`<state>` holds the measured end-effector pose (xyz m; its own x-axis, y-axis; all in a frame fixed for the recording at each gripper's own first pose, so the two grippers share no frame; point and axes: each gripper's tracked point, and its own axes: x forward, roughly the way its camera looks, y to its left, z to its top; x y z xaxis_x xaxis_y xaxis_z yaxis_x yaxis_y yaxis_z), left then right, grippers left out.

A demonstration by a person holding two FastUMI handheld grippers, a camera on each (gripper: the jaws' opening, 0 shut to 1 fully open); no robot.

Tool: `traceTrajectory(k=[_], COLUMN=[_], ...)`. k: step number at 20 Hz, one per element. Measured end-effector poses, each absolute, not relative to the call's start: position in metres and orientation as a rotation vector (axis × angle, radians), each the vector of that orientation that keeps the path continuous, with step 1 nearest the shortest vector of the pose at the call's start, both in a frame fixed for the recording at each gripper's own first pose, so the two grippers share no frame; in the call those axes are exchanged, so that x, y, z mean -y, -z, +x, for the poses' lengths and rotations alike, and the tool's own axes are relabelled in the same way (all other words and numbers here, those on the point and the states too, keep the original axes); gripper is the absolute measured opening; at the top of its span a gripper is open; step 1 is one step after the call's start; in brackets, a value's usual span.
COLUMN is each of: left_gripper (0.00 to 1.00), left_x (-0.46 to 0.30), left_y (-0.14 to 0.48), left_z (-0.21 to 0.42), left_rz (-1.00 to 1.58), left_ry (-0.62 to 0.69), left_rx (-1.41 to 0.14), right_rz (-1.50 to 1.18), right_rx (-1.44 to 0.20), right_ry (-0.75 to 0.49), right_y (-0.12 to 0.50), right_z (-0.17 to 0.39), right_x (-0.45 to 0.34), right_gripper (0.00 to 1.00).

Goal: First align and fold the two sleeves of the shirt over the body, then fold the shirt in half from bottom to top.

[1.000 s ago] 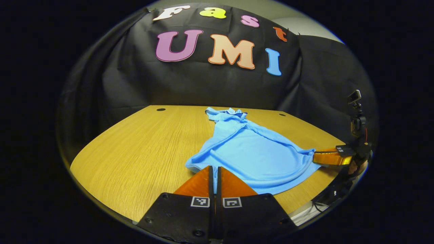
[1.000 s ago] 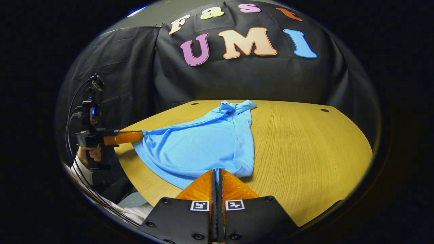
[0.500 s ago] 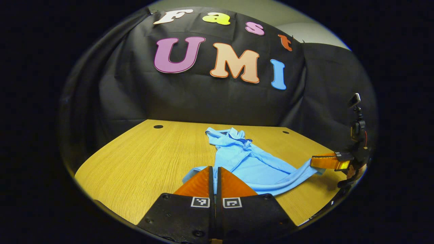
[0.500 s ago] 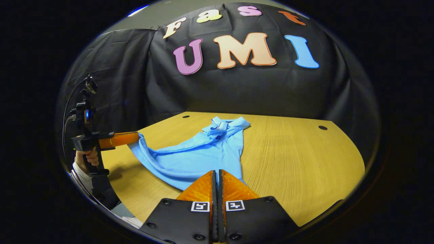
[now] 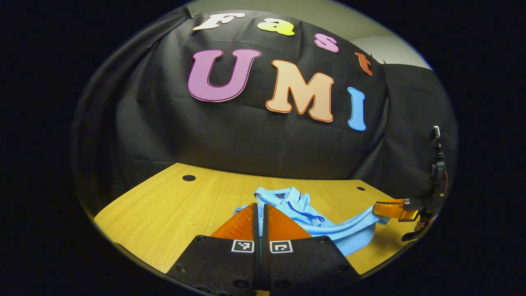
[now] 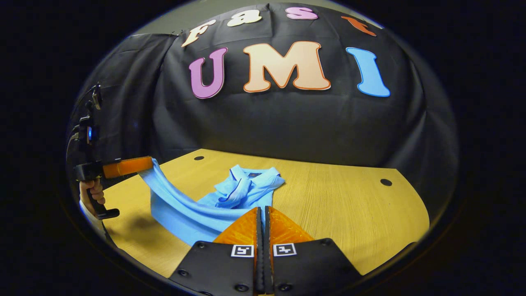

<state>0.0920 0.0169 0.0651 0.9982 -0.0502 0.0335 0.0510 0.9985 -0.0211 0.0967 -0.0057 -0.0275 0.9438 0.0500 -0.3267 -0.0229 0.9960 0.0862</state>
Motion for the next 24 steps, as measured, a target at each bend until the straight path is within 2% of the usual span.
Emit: traceTrajectory(k=[7, 15, 19, 21, 22, 24], left_gripper=[0.00, 0.00, 0.00, 0.00, 0.01, 0.06], left_x=[-0.028, -0.052, -0.059, -0.065, -0.068, -0.077], left_y=[-0.087, -0.062, -0.044, -0.041, -0.041, -0.049], left_z=[0.175, 0.266, 0.288, 0.290, 0.288, 0.277], left_rz=[-0.082, -0.073, -0.076, -0.059, -0.053, -0.051], left_ry=[-0.001, -0.091, -0.111, -0.143, -0.160, -0.189], left_rx=[0.031, -0.031, -0.065, -0.071, -0.074, -0.067], right_rz=[0.125, 0.098, 0.144, 0.147, 0.141, 0.137], right_rx=[-0.316, -0.401, -0.432, -0.435, -0.433, -0.422], right_ry=[0.039, 0.106, 0.116, 0.114, 0.116, 0.106], right_y=[0.002, 0.052, 0.075, 0.077, 0.078, 0.071], right_z=[0.170, 0.249, 0.261, 0.263, 0.264, 0.259], right_x=[0.038, 0.047, 0.050, 0.052, 0.054, 0.055], right_gripper=[0.03, 0.02, 0.03, 0.06, 0.16, 0.18])
